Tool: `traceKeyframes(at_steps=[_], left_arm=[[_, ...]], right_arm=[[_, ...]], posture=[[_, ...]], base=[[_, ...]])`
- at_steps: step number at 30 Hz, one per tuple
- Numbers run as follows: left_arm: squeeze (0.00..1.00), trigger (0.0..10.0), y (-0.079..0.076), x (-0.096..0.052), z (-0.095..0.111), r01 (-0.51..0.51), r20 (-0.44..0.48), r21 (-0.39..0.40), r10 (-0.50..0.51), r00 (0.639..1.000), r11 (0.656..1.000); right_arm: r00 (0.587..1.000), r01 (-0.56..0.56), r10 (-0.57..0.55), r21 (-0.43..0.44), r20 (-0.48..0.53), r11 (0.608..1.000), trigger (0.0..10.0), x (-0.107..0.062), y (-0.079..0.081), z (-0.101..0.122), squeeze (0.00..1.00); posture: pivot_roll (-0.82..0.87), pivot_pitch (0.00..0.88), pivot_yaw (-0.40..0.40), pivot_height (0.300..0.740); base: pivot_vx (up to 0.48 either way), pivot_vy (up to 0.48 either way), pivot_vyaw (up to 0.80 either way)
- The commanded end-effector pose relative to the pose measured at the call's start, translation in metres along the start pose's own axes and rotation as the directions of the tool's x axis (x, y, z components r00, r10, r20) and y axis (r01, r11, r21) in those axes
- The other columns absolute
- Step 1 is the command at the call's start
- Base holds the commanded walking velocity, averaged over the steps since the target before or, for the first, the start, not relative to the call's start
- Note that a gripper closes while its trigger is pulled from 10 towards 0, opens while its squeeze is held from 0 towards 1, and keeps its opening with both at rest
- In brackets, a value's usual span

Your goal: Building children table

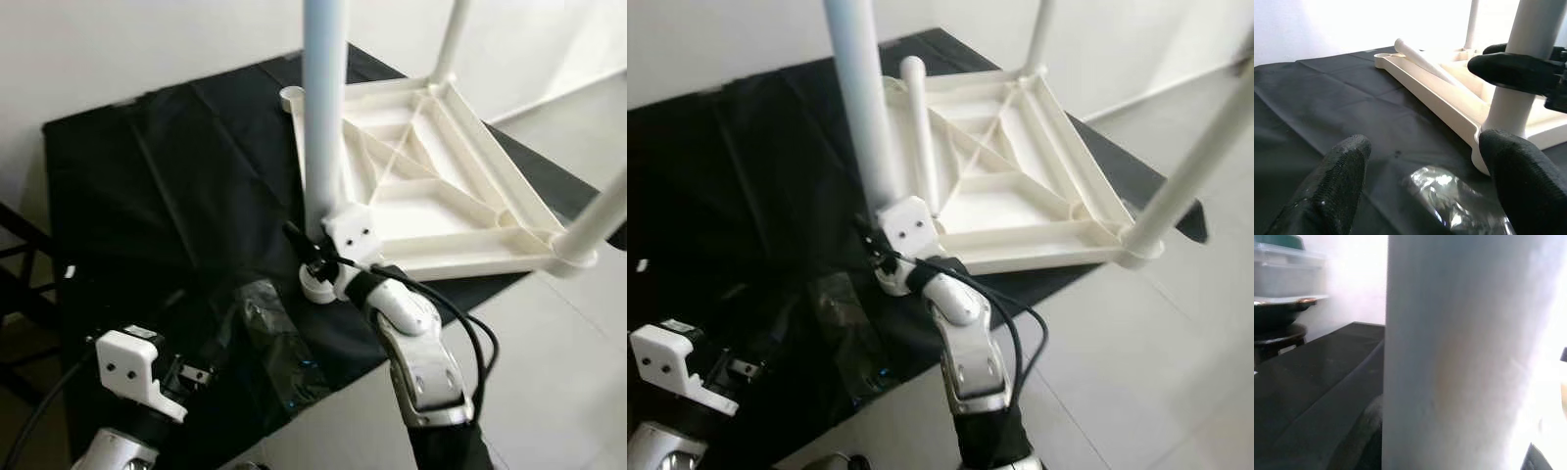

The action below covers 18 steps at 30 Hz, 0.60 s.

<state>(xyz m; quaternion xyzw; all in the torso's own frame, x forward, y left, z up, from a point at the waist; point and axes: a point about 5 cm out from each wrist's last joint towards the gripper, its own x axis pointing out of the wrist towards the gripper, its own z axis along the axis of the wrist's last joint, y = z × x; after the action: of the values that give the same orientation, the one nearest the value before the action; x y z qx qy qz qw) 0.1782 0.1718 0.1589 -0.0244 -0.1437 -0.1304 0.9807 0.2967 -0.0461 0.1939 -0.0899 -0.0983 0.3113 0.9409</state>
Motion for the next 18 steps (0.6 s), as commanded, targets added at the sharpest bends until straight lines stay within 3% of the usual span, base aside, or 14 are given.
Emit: traceKeyframes(at_steps=[1,4,5,6,8,11,13,14,16,17,18], left_arm=[[0.0,10.0,0.003,-0.003,-0.003,-0.012,-0.009,0.009,0.012,1.0,1.0],[0.0,10.0,0.002,-0.003,-0.003,-0.011,-0.009,0.008,0.011,1.0,1.0],[0.0,10.0,0.002,-0.003,-0.003,-0.008,-0.008,0.008,0.008,1.0,1.0],[0.0,10.0,0.002,-0.002,-0.003,-0.008,-0.007,0.008,0.008,1.0,1.0],[0.0,10.0,0.002,-0.002,-0.003,-0.008,-0.007,0.008,0.008,1.0,1.0],[0.0,10.0,0.001,-0.002,-0.003,-0.012,-0.003,0.008,0.012,1.0,1.0],[0.0,10.0,0.001,-0.002,-0.003,-0.014,-0.001,0.007,0.014,1.0,1.0],[0.0,10.0,0.001,-0.002,-0.002,-0.014,0.0,0.007,0.014,1.0,1.0],[0.0,10.0,0.0,-0.002,-0.002,-0.014,0.0,0.007,0.014,1.0,1.0],[0.0,10.0,0.0,-0.003,-0.002,-0.014,0.0,0.007,0.014,1.0,1.0],[0.0,10.0,0.0,-0.003,-0.002,-0.014,0.0,0.007,0.014,1.0,1.0]], right_arm=[[0.994,-0.072,0.074,0.027,-0.08,0.997,10.0,0.005,0.011,-0.018,0.0],[0.991,-0.13,0.132,0.033,-0.032,0.991,10.0,0.008,0.011,-0.012,0.0],[0.992,-0.118,0.12,0.065,-0.026,0.991,10.0,0.007,0.014,-0.003,0.35],[0.988,-0.156,0.157,0.109,0.0,0.982,10.0,0.012,0.005,0.006,1.0],[0.988,-0.156,0.157,0.109,0.0,0.982,10.0,0.012,0.005,0.006,1.0],[0.969,-0.245,0.24,0.115,0.054,0.963,10.0,0.018,-0.016,0.018,1.0],[0.915,-0.402,0.392,0.136,0.093,0.906,10.0,0.02,-0.024,0.022,1.0],[0.886,-0.462,0.454,0.105,0.094,0.881,10.0,0.019,-0.027,0.022,1.0],[0.866,-0.498,0.491,0.081,0.091,0.863,10.0,0.019,-0.029,0.022,1.0],[0.831,-0.555,0.552,0.049,0.068,0.83,10.0,0.019,-0.034,0.02,0.0],[0.808,-0.589,0.587,0.033,0.052,0.807,10.0,0.02,-0.038,0.019,0.0]], posture=[[0.05,0.18,0.012,0.74],[0.05,0.182,0.012,0.74],[0.05,0.182,0.012,0.74],[0.05,0.183,0.011,0.74],[0.05,0.183,0.011,0.74],[0.06,0.187,0.0,0.74],[0.06,0.19,-0.002,0.74],[0.06,0.19,-0.001,0.74],[0.06,0.19,-0.001,0.74],[0.07,0.195,0.001,0.74],[0.07,0.195,0.001,0.74]], base=[[0.0,0.0,0.0],[0.0,0.0,0.0],[0.0,0.0,0.0],[0.0,0.0,0.0],[0.0,0.0,0.0],[0.0,0.0,0.0],[0.0,0.0,0.0],[0.0,0.0,0.0],[0.0,0.0,0.0],[0.0,0.0,0.0],[0.0,0.0,0.0]])
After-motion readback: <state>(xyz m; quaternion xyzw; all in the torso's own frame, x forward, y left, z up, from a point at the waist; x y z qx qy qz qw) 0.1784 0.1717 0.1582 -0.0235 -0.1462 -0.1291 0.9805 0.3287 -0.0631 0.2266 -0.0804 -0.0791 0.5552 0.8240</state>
